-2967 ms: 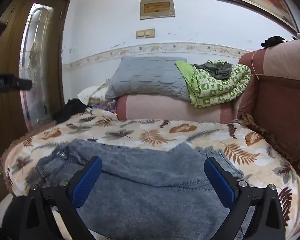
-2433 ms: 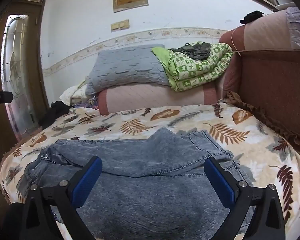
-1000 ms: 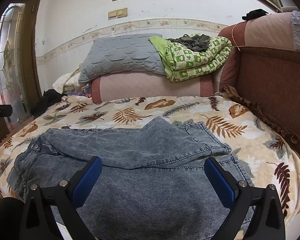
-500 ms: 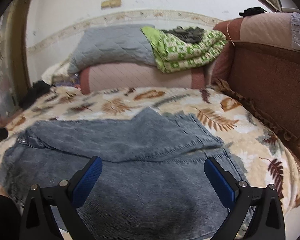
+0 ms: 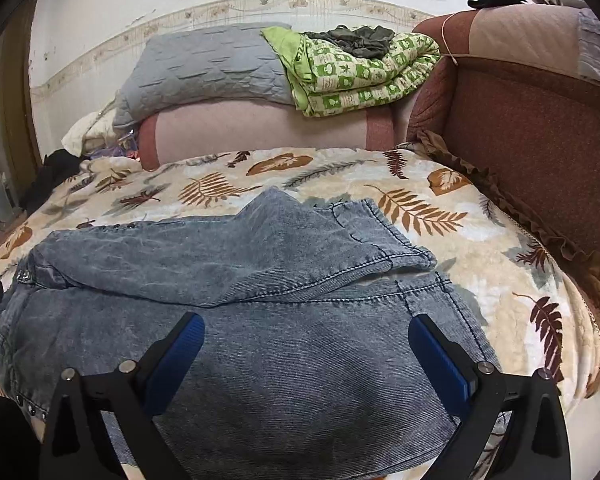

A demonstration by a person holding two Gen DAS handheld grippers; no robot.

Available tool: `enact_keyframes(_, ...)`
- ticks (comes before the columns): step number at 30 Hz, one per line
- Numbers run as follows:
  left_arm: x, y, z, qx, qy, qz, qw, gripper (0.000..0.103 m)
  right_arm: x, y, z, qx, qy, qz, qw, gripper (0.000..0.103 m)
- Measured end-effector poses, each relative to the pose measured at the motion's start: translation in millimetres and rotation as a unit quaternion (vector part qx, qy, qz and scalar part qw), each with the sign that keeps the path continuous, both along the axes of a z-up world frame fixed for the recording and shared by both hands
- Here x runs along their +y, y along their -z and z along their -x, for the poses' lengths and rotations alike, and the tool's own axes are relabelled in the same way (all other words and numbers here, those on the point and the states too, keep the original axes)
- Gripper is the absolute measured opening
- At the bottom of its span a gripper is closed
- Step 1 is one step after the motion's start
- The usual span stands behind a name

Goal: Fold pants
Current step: 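Move both tools over the blue jeans toward the waistband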

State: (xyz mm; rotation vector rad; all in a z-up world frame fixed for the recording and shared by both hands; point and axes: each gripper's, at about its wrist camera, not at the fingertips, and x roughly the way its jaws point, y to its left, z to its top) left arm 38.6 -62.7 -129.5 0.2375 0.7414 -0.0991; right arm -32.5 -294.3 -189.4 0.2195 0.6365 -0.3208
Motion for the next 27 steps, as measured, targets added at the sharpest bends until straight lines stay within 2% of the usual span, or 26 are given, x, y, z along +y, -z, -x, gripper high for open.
enact_keyframes(27,-1.0,7.9,-4.8,0.017,0.003,-0.008,0.9998,0.103,2.8,4.3,-5.3,0.014,-0.010,0.003,1.000,0.103)
